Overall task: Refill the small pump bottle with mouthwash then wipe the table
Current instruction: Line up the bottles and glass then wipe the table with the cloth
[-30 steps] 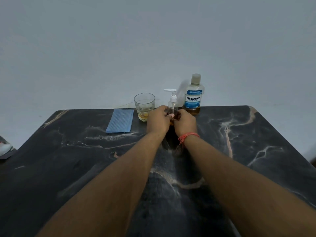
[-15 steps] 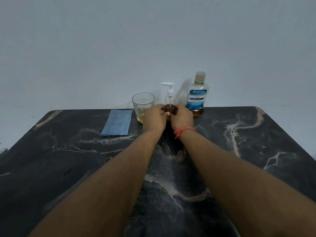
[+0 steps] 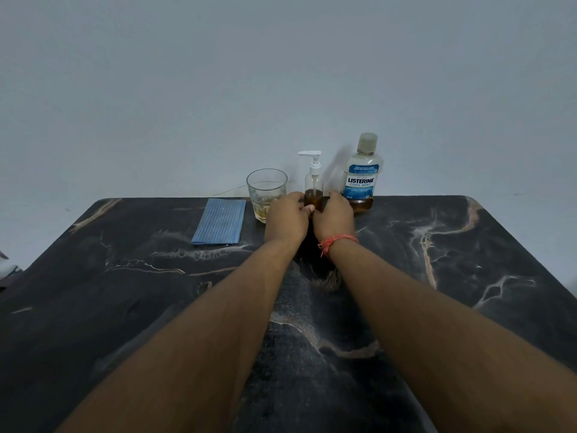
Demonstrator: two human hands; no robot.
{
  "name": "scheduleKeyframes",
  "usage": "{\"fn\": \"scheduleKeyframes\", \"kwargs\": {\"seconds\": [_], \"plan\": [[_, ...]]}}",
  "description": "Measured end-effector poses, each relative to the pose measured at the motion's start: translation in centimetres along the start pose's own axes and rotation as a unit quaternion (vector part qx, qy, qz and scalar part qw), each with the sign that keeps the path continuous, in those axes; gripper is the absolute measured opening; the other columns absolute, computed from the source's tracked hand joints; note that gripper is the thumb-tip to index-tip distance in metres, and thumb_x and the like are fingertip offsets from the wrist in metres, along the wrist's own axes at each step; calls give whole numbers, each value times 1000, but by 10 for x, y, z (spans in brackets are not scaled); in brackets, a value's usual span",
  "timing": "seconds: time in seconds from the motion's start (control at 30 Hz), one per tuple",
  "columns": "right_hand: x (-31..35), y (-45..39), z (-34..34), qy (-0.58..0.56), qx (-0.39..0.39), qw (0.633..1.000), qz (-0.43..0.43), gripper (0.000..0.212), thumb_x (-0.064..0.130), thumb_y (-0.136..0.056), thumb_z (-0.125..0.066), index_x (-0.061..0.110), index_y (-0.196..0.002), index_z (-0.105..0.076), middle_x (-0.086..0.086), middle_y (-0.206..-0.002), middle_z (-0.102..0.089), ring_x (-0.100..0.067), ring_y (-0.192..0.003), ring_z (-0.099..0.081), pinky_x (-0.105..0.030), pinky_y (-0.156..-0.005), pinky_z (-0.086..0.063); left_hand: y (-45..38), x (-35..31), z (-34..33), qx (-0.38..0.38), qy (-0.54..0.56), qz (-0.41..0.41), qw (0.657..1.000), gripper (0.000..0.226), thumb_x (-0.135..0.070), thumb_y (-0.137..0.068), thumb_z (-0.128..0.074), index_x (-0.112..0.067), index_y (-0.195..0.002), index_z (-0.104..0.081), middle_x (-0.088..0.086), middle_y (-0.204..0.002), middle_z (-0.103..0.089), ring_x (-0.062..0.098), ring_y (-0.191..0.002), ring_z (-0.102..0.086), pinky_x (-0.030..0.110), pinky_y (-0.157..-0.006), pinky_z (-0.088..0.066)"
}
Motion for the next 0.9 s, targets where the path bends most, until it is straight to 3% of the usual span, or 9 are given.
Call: {"fn": "scheduleKeyframes", "kwargs": {"seconds": [0.2, 0.4, 0.53, 0.6, 0.67, 0.77, 0.9], "plan": [[10, 32, 13, 8, 2, 1000, 10, 37, 20, -92, -66, 9, -126, -54, -8, -125, -54, -24, -115, -56, -36, -95, -48, 23, 0, 24, -4, -43, -10, 999, 39, -27, -99, -61, -13, -136, -59, 5, -122, -71, 19, -114, -64, 33, -96, -50], [36, 92, 7, 107, 51, 985, 122, 34, 27, -96, -59, 12, -126, -54, -7, -128, -52, -24, -116, -55, -40, -98, -49, 70, 8, 75, -20, -255, -109, 961, 31, -43, -102, -49, -22, -116, -67, 0, -101, -73, 21, -93, -66, 35, -71, -50], [64, 126, -18, 131, 109, 967, 191, 36, 24, -98, -54, 11, -131, -51, -9, -133, -52, -25, -121, -53, -37, -102, -45, 89, 36, 104, 3, -333, -112, 936, 39, -44, -100, -51, -20, -128, -61, 4, -119, -69, 26, -107, -64, 42, -89, -51], [79, 139, -33, 144, 142, 953, 225, 42, 23, -99, -51, 9, -139, -46, -11, -144, -47, -25, -132, -46, -37, -110, -39, 93, 54, 117, 24, -391, -104, 914, 51, -50, -100, -47, -21, -142, -50, 4, -140, -58, 27, -128, -53, 48, -111, -36], [90, 145, -46, 159, 172, 940, 246, 48, 23, -102, -48, 8, -146, -39, -11, -156, -35, -24, -143, -34, -36, -115, -29, 93, 75, 128, 49, -428, -74, 899, 64, -57, -100, -38, -23, -154, -32, 6, -160, -37, 28, -148, -31, 55, -121, -15], [105, 147, -68, 178, 199, 927, 265, 49, 22, -103, -45, 6, -148, -36, -12, -160, -27, -23, -147, -26, -36, -117, -26, 92, 101, 147, 65, -441, -28, 895, 75, -67, -99, -24, -25, -161, -11, 5, -169, -11, 31, -155, -3, 62, -121, -1], [112, 139, -99, 206, 214, 917, 268, 49, 21, -102, -44, 5, -147, -35, -15, -159, -27, -25, -146, -27, -38, -118, -29, 86, 119, 161, 73, -441, 5, 895, 77, -70, -97, -14, -29, -161, -1, 1, -170, 4, 31, -155, 12, 65, -119, 7]]}}
Point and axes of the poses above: each hand's wrist, its own y-axis away from the middle knuckle, its own z-axis out of the back of the hand, x = y × z, the point moved 9 cm from there along -y, towards the middle knuckle
